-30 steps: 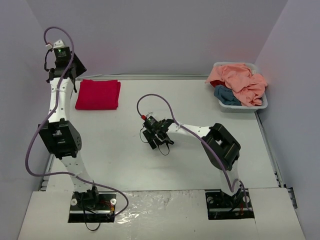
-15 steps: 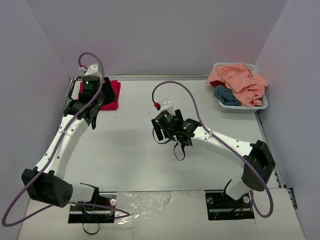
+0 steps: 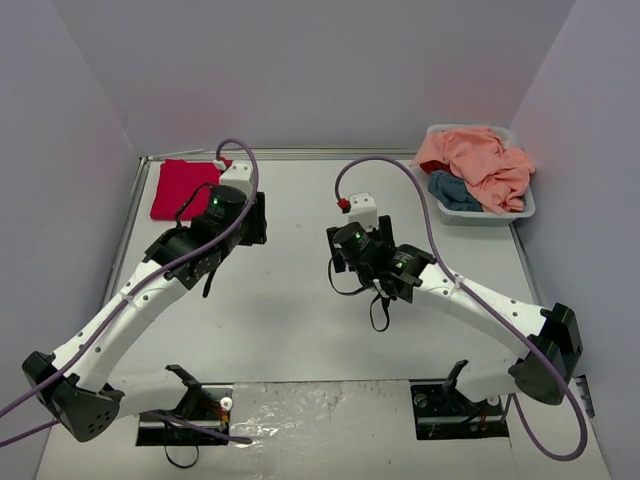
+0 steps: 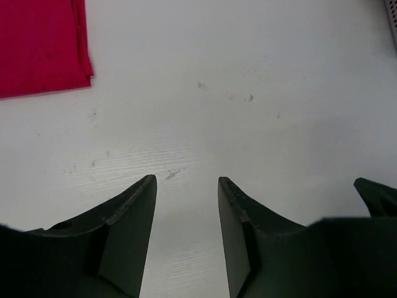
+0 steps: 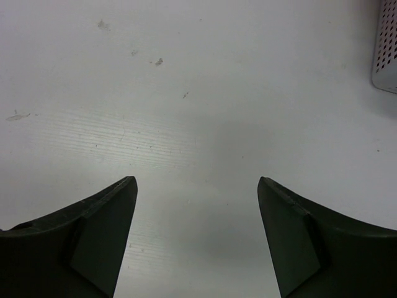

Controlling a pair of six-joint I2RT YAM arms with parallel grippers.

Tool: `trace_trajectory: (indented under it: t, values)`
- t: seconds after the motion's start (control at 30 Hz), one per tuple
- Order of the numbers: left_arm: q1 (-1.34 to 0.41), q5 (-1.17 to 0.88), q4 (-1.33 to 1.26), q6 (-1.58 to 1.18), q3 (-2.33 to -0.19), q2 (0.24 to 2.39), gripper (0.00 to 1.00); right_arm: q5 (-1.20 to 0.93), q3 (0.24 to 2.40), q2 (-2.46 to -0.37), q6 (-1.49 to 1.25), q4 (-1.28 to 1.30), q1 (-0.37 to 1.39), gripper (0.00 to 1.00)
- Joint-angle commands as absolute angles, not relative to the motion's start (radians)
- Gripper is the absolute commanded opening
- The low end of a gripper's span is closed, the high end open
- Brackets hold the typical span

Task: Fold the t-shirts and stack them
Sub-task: Put the neatly folded tshirt into the corner of the board with the left arm

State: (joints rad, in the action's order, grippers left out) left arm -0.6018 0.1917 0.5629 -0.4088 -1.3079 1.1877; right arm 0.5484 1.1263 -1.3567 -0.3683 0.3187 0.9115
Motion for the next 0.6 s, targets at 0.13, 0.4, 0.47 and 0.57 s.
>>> trace_trajectory:
  t: [0.13, 0.4, 0.47, 0.57]
  values:
    - [-0.738, 0.431, 0.637, -0.347, -1.244, 1.114, 0.45, 0.669, 1.059, -1.284, -0.426, 0.292, 0.930, 0.74]
    - [-0.788, 0.526, 0.621, -0.362, -1.186, 1.042, 0.47, 0.690, 0.954, -1.157, -0.451, 0.233, 0.957, 0.74]
    - [-0.788, 0.525, 0.609, -0.364, -1.175, 1.026, 0.47, 0.695, 0.954, -1.147, -0.449, 0.230, 0.960, 0.74]
    - [-0.796, 0.526, 0.603, -0.367, -1.163, 0.990, 0.47, 0.704, 0.946, -1.140, -0.457, 0.230, 0.965, 0.74]
